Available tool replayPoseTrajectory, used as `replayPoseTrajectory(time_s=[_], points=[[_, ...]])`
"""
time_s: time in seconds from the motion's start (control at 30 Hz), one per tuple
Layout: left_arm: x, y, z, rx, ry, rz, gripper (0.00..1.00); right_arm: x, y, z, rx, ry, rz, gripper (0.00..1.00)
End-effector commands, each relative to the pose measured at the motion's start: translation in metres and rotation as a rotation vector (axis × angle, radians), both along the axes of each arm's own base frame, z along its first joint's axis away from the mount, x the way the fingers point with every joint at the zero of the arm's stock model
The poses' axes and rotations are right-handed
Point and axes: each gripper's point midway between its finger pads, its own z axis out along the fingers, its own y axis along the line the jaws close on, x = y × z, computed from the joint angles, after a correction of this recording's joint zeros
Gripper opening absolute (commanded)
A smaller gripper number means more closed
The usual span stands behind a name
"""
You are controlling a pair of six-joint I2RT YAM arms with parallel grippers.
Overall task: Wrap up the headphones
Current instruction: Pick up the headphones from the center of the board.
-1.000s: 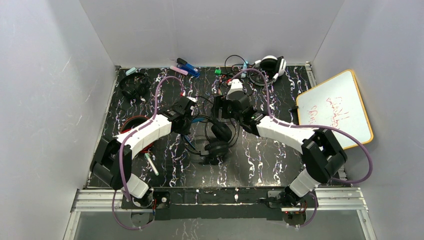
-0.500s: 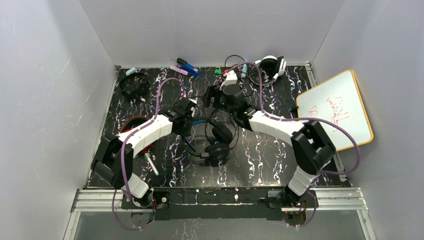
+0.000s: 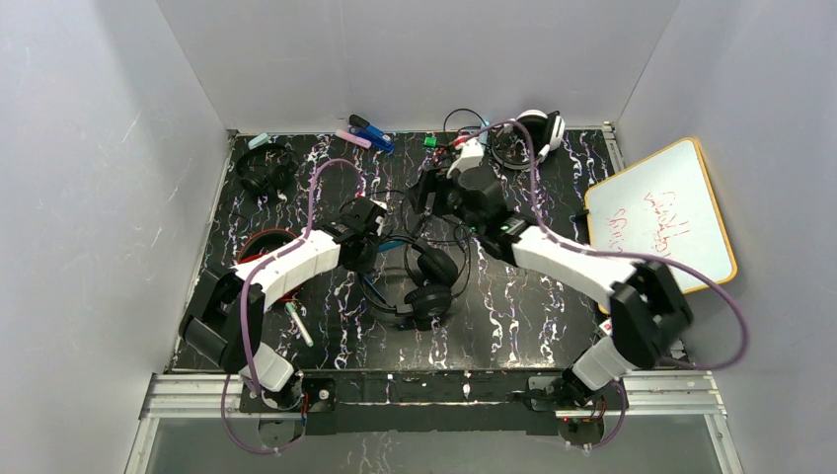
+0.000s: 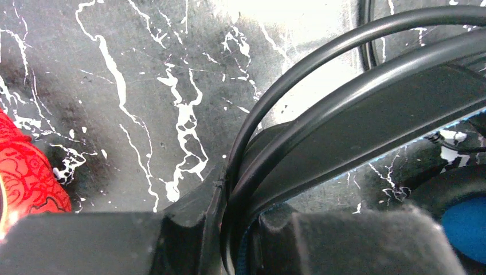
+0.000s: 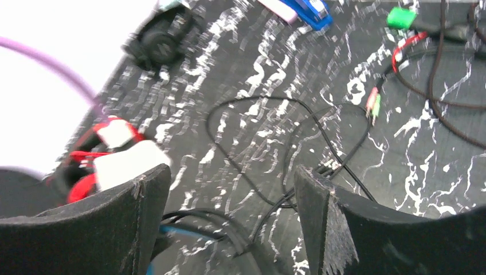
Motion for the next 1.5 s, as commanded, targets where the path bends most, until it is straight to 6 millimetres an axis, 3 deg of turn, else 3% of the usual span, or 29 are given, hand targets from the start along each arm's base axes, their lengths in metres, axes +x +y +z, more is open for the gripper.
replayPoseTrajectory(time_s=[0.0, 0.23, 0.4, 0.5, 0.57, 0.63, 0.8, 0.93, 1.1, 1.27, 1.33, 1.43, 1.47], points=[[0.009, -0.022, 0.010, -0.110, -0.018, 0.011, 0.00, -0.047, -0.018, 0.058, -0.006, -0.061, 0.143, 0.87], [0.016, -0.053, -0.008, -0.241, 0.065, 0.153, 0.00, -0.123, -0.053, 0.052, -0.072, 0.104, 0.296, 0.89], [0.005, -0.064, -0.050, -0.327, 0.142, 0.288, 0.00, -0.137, -0.107, 0.054, -0.128, 0.074, 0.145, 0.93], [-0.010, -0.084, -0.051, -0.393, 0.259, 0.248, 0.00, -0.136, -0.129, 0.060, -0.150, -0.002, 0.079, 0.96], [-0.021, -0.084, -0.039, -0.399, 0.305, 0.220, 0.00, -0.135, -0.133, 0.064, -0.148, -0.018, 0.058, 0.97], [-0.019, -0.076, -0.014, -0.379, 0.251, 0.190, 0.00, -0.140, -0.129, 0.064, -0.136, -0.012, 0.090, 0.97], [-0.015, -0.059, 0.049, -0.336, 0.120, 0.089, 0.00, -0.133, -0.140, 0.043, -0.188, 0.040, 0.018, 0.94], [-0.026, -0.038, 0.078, -0.258, 0.103, 0.053, 0.00, -0.123, -0.156, 0.047, -0.260, 0.034, -0.065, 0.93], [-0.037, -0.015, 0.099, -0.254, 0.021, 0.128, 0.00, -0.104, -0.175, 0.024, -0.416, 0.197, -0.157, 0.93], [-0.033, 0.010, 0.131, -0.211, -0.089, 0.196, 0.00, -0.067, -0.187, 0.045, -0.229, 0.190, -0.112, 0.93], [-0.029, 0.014, 0.146, -0.206, -0.107, 0.202, 0.00, -0.055, -0.182, 0.049, -0.198, 0.182, -0.064, 0.92], [-0.021, 0.008, 0.183, -0.255, -0.143, 0.200, 0.00, -0.048, -0.167, 0.046, -0.146, 0.150, -0.006, 0.91], [-0.017, 0.004, 0.203, -0.291, -0.173, 0.199, 0.00, -0.046, -0.166, 0.047, -0.109, 0.120, -0.018, 0.91]])
